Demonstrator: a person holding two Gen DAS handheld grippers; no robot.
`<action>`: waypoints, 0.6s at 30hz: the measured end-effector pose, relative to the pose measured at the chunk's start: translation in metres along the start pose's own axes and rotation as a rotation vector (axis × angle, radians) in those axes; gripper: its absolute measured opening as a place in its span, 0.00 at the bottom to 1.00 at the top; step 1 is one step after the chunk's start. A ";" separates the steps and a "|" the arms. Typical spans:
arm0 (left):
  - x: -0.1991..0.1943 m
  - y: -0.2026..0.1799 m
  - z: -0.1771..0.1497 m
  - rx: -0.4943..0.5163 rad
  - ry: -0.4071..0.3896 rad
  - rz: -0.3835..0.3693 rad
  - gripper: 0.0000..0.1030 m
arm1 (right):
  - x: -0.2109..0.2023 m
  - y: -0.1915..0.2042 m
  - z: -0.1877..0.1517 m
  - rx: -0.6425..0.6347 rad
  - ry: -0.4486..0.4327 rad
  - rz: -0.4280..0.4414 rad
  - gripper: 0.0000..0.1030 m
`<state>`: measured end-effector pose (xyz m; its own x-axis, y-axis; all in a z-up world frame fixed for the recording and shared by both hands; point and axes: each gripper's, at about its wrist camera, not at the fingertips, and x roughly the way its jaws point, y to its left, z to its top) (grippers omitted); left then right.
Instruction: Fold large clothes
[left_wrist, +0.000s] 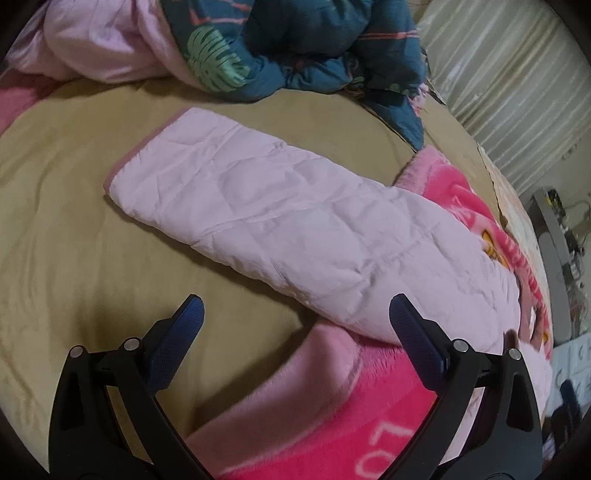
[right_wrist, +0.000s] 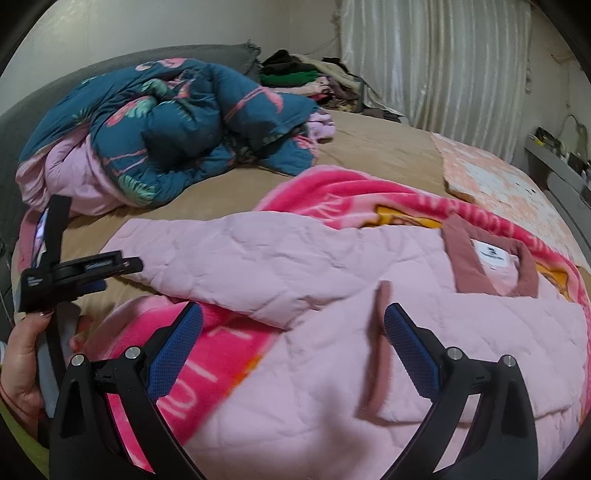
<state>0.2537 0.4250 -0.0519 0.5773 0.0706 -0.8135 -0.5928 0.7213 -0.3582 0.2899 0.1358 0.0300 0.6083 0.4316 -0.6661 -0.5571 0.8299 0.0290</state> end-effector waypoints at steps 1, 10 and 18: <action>0.004 0.003 0.002 -0.017 0.003 -0.010 0.91 | 0.003 0.004 0.000 -0.001 0.003 0.008 0.95; 0.046 0.047 0.010 -0.234 0.027 -0.076 0.91 | 0.014 0.015 -0.014 -0.030 0.036 0.023 0.95; 0.056 0.060 0.020 -0.301 -0.031 -0.125 0.77 | 0.006 -0.004 -0.019 0.020 0.038 -0.002 0.95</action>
<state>0.2617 0.4863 -0.1102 0.6701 0.0183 -0.7421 -0.6530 0.4900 -0.5775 0.2848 0.1279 0.0115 0.5874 0.4167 -0.6937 -0.5446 0.8377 0.0421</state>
